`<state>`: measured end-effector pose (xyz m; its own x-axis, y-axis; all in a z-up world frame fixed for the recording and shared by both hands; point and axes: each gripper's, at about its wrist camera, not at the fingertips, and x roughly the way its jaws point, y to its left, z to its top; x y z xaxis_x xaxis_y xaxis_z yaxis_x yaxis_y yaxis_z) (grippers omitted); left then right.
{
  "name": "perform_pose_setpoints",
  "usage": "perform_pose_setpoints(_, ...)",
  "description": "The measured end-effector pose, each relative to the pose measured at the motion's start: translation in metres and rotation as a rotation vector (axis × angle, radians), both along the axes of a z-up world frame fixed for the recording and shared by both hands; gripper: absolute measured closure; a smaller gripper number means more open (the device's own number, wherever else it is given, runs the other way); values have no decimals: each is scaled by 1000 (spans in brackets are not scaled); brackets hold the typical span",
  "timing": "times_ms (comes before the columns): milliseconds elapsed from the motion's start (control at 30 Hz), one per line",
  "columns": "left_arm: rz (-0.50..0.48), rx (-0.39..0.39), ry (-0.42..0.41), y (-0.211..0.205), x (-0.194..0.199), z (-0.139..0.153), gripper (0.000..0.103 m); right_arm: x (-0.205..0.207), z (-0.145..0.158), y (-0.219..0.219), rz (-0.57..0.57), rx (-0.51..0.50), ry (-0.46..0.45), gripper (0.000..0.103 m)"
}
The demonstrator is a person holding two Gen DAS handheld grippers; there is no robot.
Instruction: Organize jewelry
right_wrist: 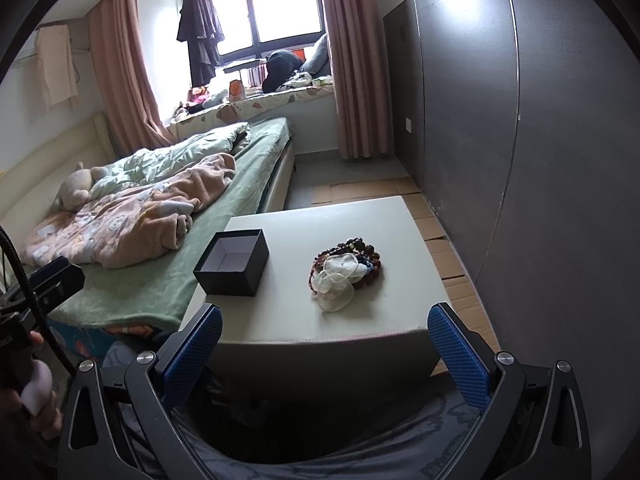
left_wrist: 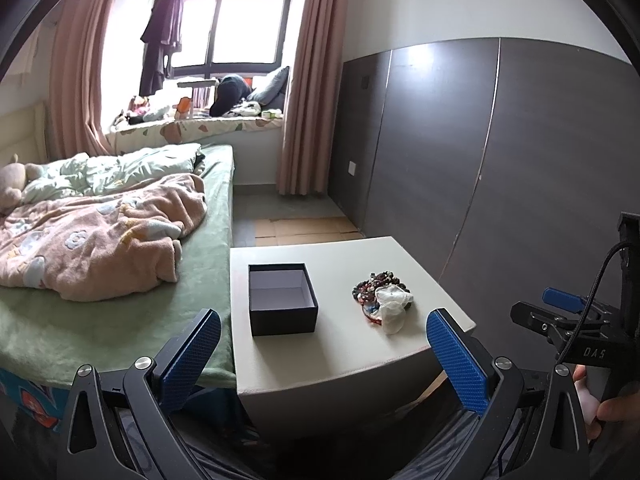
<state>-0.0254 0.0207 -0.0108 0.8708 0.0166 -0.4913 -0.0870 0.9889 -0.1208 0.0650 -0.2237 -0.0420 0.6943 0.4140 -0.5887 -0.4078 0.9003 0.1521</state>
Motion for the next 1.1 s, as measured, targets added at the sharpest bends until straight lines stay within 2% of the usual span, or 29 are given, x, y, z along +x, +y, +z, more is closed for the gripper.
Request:
perform_pose_setpoints(300, -17, 7, 13, -1, 6, -7, 0, -1, 1, -2, -4, 4, 5, 0)
perform_pose_setpoints(500, -39, 41, 18, -6, 8, -13, 0, 2, 0, -1, -2, 6, 13, 0)
perform_pose_setpoints(767, -29, 19, 18, 0, 8, -8, 0, 6, -1, -4, -26, 35, 31, 0)
perform_pose_setpoints(1100, -26, 36, 11, -2, 9, -4, 0, 10, -7, -2, -22, 55, 53, 0)
